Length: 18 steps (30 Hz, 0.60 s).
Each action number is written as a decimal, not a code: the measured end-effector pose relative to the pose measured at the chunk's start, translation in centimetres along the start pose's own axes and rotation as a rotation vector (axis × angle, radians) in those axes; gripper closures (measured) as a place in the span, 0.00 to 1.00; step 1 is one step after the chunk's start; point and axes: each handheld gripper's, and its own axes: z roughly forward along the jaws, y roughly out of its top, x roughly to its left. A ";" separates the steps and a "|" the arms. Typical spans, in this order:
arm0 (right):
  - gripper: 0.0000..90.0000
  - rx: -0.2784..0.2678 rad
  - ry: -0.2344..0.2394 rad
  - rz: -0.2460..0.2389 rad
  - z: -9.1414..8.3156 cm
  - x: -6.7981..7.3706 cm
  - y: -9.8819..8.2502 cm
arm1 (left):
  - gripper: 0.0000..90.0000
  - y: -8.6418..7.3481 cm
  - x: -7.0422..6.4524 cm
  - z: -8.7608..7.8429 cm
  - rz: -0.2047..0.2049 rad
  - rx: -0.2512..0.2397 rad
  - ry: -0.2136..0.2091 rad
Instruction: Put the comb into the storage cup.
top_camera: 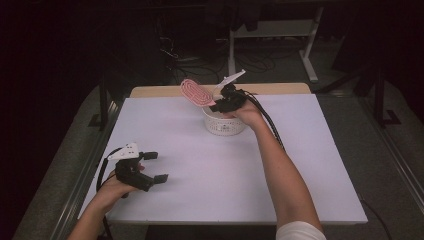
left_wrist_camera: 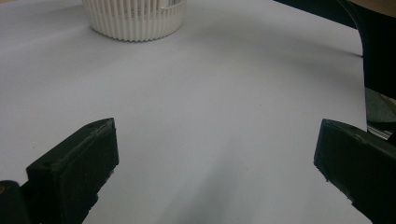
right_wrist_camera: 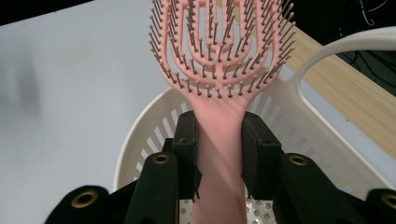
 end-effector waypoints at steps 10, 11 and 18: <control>0.75 0.039 -0.001 0.001 0.3 0.0 0.2 | 0.00 0.0 0.0 0.0 0.000 0.001 0.000; 0.74 0.043 -0.001 0.001 0.4 0.0 0.2 | 0.00 0.0 0.0 0.0 0.000 0.001 0.000; 0.64 0.068 -0.015 -0.001 0.4 0.1 0.4 | 0.00 0.0 0.0 0.0 0.001 0.001 0.000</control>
